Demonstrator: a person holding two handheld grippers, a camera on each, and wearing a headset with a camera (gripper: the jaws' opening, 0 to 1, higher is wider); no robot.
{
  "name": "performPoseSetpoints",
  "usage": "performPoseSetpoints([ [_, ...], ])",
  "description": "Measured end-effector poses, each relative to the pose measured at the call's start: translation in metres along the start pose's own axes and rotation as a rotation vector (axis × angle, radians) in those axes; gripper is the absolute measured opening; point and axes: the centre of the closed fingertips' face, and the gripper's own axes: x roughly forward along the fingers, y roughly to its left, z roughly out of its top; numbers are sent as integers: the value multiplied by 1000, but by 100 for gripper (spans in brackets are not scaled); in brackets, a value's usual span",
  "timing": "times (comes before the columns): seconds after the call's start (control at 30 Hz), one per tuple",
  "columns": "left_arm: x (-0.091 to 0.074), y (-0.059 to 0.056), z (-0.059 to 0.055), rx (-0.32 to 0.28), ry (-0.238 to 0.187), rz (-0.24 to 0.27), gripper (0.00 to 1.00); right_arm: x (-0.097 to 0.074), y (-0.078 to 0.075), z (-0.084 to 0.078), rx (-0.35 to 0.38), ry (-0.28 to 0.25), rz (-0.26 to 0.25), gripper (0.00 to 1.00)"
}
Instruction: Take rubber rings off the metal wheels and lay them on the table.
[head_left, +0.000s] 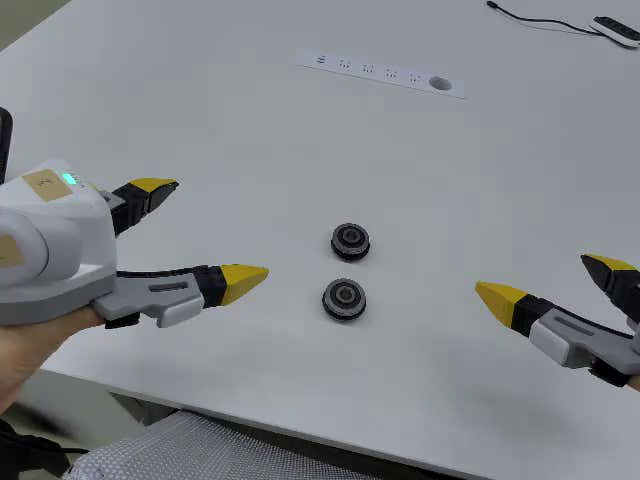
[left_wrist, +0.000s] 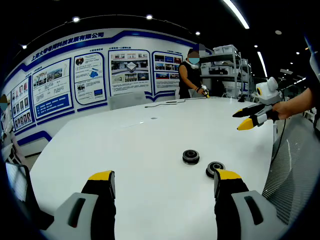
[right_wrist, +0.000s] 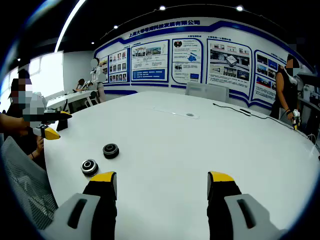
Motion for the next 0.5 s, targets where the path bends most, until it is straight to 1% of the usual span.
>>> performPoseSetpoints([
  [0.5, 3, 0, 1, 2, 2, -5, 83, -1, -2, -2, 10, 4, -6, 75],
])
